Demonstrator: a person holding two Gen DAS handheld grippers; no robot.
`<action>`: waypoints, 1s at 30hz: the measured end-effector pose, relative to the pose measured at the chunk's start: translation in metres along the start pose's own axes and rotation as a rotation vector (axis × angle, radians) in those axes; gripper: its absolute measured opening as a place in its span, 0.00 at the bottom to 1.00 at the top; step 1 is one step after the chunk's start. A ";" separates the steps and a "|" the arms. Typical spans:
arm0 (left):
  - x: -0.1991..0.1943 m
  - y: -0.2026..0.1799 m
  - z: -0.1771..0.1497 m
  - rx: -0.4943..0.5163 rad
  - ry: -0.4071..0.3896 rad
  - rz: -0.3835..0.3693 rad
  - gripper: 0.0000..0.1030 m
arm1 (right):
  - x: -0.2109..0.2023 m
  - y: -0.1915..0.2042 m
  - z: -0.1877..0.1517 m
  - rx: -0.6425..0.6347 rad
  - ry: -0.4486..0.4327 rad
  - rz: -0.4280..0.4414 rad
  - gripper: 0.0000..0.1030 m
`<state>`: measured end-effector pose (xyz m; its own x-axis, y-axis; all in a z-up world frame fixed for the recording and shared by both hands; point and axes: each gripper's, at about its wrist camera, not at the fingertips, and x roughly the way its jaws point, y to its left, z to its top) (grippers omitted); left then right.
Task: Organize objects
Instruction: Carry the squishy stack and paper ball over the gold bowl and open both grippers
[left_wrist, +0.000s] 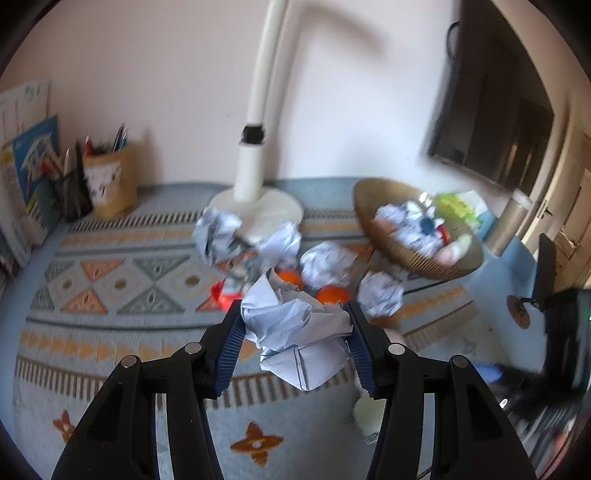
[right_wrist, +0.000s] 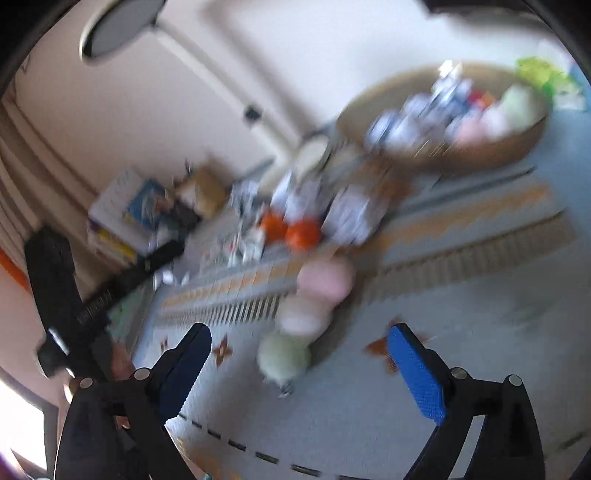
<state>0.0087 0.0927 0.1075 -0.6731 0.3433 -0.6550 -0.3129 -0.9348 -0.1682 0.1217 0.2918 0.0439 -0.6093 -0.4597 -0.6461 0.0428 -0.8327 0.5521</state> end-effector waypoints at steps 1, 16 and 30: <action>0.001 0.002 -0.002 -0.001 0.009 0.010 0.49 | 0.019 0.010 -0.005 -0.022 0.039 -0.041 0.93; 0.003 0.022 0.012 -0.037 0.009 -0.038 0.49 | 0.057 0.048 -0.014 -0.276 0.041 -0.294 0.54; 0.106 -0.105 0.101 0.142 -0.003 -0.194 0.49 | -0.082 -0.035 0.120 -0.129 -0.351 -0.300 0.54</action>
<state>-0.0974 0.2364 0.1302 -0.5932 0.5158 -0.6182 -0.5279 -0.8289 -0.1850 0.0755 0.3955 0.1408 -0.8394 -0.0795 -0.5376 -0.0915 -0.9544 0.2840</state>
